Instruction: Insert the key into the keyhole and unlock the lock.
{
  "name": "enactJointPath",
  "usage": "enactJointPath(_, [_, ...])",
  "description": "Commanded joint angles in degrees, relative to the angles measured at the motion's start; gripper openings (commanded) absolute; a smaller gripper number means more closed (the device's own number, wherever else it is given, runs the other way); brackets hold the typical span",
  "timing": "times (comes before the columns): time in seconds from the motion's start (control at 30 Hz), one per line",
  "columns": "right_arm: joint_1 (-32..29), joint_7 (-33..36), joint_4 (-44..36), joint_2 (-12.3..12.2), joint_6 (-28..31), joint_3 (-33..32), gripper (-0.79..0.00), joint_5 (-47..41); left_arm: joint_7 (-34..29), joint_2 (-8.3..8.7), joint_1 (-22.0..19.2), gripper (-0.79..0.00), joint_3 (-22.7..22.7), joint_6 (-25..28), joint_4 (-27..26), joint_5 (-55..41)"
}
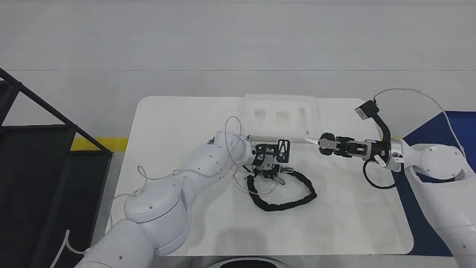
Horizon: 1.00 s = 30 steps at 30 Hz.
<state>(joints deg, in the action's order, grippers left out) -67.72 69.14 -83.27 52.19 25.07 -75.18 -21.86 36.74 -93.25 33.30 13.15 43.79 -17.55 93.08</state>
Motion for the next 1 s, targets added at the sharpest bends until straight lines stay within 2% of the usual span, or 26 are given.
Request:
enactJointPath(0.0, [0.0,0.0,0.0,0.0,0.0,0.0,-0.785,0.0,-0.3,0.20,0.0,-0.077,0.1,0.0,-0.3,0.1])
enactJointPath(0.2, [0.0,0.0,0.0,0.0,0.0,0.0,-0.785,0.0,-2.4,0.63,0.1,-0.111,0.3,-0.1,-1.5,0.8])
enactJointPath(0.33, [0.0,0.0,0.0,0.0,0.0,0.0,-0.785,0.0,-3.2,0.87,0.4,-0.212,0.5,-0.4,-1.9,1.0])
enactJointPath(0.43, [0.0,0.0,0.0,0.0,0.0,0.0,-0.785,0.0,-3.8,0.98,0.5,-0.219,0.7,-0.4,-2.2,1.0])
enactJointPath(0.63, [0.0,0.0,0.0,0.0,0.0,0.0,-0.785,0.0,-5.4,0.92,0.6,-0.345,1.2,0.2,-2.3,0.7])
enactJointPath(0.67, [0.0,0.0,0.0,0.0,0.0,0.0,-0.785,0.0,-5.5,0.91,0.5,-0.394,1.3,0.2,-2.3,0.7])
enactJointPath(0.97, [0.0,0.0,0.0,0.0,0.0,0.0,-0.785,0.0,-7.5,0.37,0.3,-0.474,1.5,1.9,-2.5,0.8])
